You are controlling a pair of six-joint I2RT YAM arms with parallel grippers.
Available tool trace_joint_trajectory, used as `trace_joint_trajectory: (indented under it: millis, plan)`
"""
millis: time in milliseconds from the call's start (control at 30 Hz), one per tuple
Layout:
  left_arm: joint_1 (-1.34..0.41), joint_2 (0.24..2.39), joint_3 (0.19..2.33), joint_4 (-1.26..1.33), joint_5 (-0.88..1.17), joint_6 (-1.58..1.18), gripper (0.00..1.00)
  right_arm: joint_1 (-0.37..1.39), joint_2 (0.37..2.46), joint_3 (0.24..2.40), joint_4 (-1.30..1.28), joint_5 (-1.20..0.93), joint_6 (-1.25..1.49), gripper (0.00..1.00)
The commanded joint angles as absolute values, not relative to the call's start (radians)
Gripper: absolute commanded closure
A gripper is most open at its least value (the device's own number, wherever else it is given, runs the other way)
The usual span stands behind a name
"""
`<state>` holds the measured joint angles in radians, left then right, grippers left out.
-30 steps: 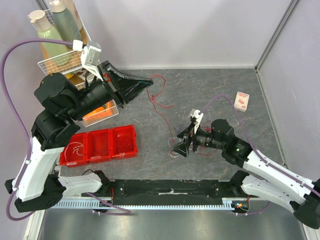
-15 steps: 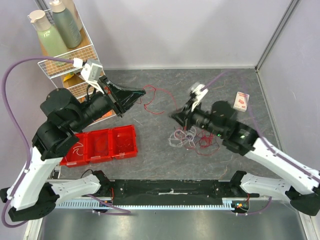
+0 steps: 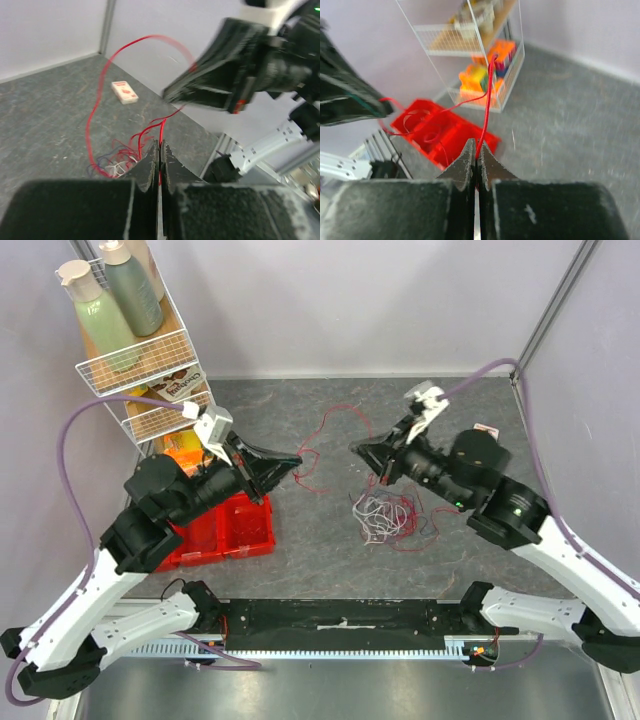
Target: Untangle the cables
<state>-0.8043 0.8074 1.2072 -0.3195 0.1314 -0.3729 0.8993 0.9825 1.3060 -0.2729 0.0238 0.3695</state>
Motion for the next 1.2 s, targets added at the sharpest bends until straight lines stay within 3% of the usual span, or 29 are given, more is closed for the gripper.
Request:
trace_joint_trajectory:
  millis: [0, 167, 400, 700, 1167]
  plan:
    - [-0.805, 0.795, 1.033, -0.004, 0.369, -0.380, 0.98, 0.900, 0.979, 1.262, -0.307, 0.038, 0.478, 1.00]
    - [-0.807, 0.819, 0.839, 0.309, 0.430, -0.402, 0.98, 0.900, 0.977, 1.236, -0.296, 0.035, 0.635, 1.00]
    - [-0.808, 0.857, 0.736, 0.469, 0.394, -0.385, 0.92, 0.900, 0.968, 1.161, -0.203, 0.029, 0.831, 1.00]
    - [-0.808, 0.880, 0.710, 0.557, 0.425, -0.403, 0.71, 0.900, 0.991, 1.134, -0.157, 0.006, 0.876, 1.00]
    - [-0.813, 0.934, 0.687, 0.611, 0.431, -0.457, 0.59, 0.900, 0.988, 1.045, -0.019, -0.034, 0.995, 1.00]
